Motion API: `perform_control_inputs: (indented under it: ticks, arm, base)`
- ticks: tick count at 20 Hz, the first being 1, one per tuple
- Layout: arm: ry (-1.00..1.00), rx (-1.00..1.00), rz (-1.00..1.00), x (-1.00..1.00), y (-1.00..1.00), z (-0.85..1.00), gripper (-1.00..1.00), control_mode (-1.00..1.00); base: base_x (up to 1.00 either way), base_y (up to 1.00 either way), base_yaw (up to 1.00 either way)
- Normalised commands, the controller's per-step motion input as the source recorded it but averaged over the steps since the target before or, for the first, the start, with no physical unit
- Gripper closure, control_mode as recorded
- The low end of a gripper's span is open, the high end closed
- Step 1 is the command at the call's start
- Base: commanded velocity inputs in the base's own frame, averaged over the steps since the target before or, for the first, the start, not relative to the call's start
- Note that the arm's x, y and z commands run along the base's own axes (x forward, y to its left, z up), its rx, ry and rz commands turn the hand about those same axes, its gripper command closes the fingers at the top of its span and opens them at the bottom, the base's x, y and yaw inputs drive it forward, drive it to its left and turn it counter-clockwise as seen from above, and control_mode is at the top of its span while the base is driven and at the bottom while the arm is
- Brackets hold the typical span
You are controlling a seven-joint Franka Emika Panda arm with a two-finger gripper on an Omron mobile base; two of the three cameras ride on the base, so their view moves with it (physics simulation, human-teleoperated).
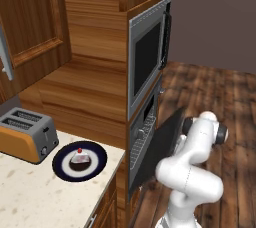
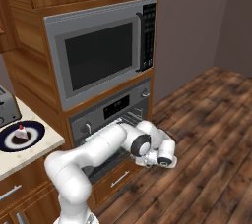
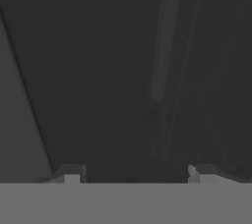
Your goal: Take the baked cake out of the oven and place it on the plate for cooling. Then close the oven door.
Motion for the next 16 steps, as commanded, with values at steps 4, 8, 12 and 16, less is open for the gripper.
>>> perform_control_inputs:
  ticks: [4, 8, 12, 16]
  arm:
    - [-0.28, 0.0, 0.02, 0.0, 1.0, 0.51, -1.0, -1.0]
    - [-0.3, -0.04, 0.0, 0.03, 1.0, 0.54, -1.0, -1.0]
    - [-0.33, -0.07, 0.0, 0.14, 1.0, 0.61, -1.0, -1.0]
    - [-0.35, -0.09, 0.0, 0.21, 1.0, 0.65, -1.0, -1.0]
  base:
    - [0.0, 0.0, 0.0]
    - [0.0, 0.0, 0.0]
    - [0.0, 0.0, 0.0]
    - [0.0, 0.0, 0.0]
